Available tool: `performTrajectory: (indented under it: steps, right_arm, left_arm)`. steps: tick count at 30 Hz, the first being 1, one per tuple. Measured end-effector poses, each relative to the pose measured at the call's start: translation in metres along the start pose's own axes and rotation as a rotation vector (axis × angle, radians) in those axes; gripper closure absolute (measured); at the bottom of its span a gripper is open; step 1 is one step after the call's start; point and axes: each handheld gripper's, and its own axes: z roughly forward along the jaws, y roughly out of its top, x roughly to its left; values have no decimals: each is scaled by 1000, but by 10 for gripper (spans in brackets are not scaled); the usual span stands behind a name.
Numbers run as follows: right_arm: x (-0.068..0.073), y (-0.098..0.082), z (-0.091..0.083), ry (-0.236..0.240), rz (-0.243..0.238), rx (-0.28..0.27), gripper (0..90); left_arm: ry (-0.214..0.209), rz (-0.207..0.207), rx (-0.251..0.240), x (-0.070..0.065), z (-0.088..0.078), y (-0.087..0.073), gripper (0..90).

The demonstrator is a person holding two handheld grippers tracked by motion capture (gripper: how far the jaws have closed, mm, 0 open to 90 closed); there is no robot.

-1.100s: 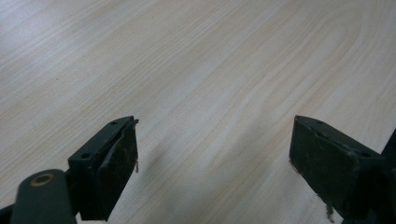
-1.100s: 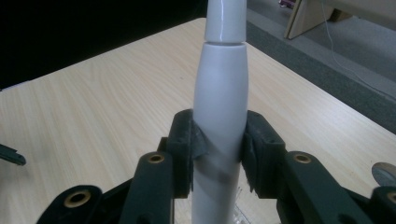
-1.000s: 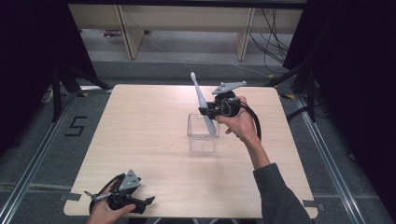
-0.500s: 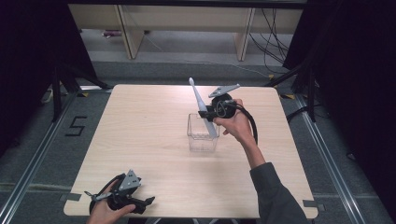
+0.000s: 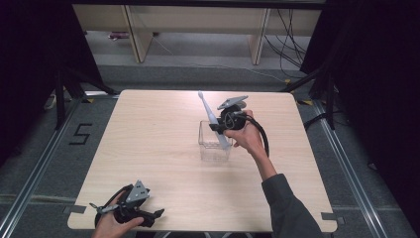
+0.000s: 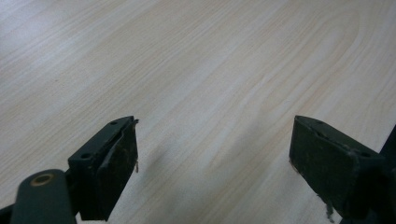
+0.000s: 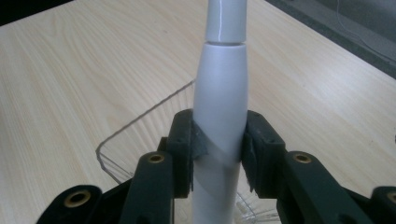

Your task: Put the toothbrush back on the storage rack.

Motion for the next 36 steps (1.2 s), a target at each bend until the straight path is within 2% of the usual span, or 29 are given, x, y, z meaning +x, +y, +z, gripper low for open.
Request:
performTrajectory:
  steps: [1,2,3,4,5,7,8,9,10,11,12,13,14,15,19,22,24,25,26,28,29,31,32,34,35,36]
  right_arm:
    - [-2,-1,0,3,-16,17,667]
    - [-2,-2,2,2,-9,17,667]
    - [-3,-3,6,4,-29,3,667]
    - [-2,-3,5,4,-20,24,667]
    - [-2,-4,9,6,-11,21,667]
    - [-2,-4,10,6,-27,33,667]
    - [-1,-5,12,-2,-15,29,667]
    - [-1,-5,12,6,-37,43,667]
    - [-1,-5,12,6,-37,43,667]
    - [0,-5,16,-8,-54,43,667]
    - [1,-5,15,2,-38,68,667]
    - [1,-5,16,4,-40,70,667]
    - [2,-6,18,4,-38,61,667]
    - [2,-6,19,5,-42,74,667]
    - [2,-9,24,10,-20,90,667]
    - [4,-10,25,15,-6,113,667]
    - [3,-10,30,13,-45,113,666]
    - [4,-10,31,10,-28,125,666]
    - [2,-10,32,17,-43,128,666]
    - [3,-10,35,22,-43,127,666]
    - [3,-10,34,22,-39,141,666]
    - [5,-9,34,7,-13,161,666]
    - [4,-9,36,17,-12,158,665]
    - [4,-9,36,17,-20,147,666]
    - [3,-8,37,17,-49,152,665]
    - [3,-8,37,14,-56,152,665]
  left_arm:
    - [6,-2,-1,0,1,0,148]
    - [4,-3,1,0,0,0,148]
    - [7,-5,-6,-1,0,0,148]
    - [7,-6,-6,-1,0,0,148]
    - [7,-5,-6,-1,0,0,148]
    - [7,-3,-7,-1,0,0,148]
    - [7,-2,-6,-1,0,0,147]
    - [7,-3,-6,-1,0,0,148]
    - [7,-3,-6,-1,0,0,148]
    - [7,-2,-6,-1,0,0,148]
    - [6,1,-8,0,0,0,148]
    - [6,13,-4,0,0,0,148]
    - [4,4,-5,0,0,0,147]
    - [4,-14,-10,-1,0,-1,148]
    - [6,0,-5,0,0,0,148]
    - [7,-5,-5,-1,0,-1,148]
    - [5,5,-3,-1,0,0,148]
    - [5,0,-4,-1,0,0,148]
    - [6,-4,-5,-1,0,0,148]
    - [6,-1,-6,0,0,0,148]
    - [0,-13,-13,-1,0,-1,148]
    - [6,-2,-7,-1,0,0,148]
    - [6,5,-3,0,0,0,148]
    - [7,7,-3,0,0,0,148]
    - [7,6,-3,-1,0,0,148]
    - [6,5,-3,-1,0,0,148]
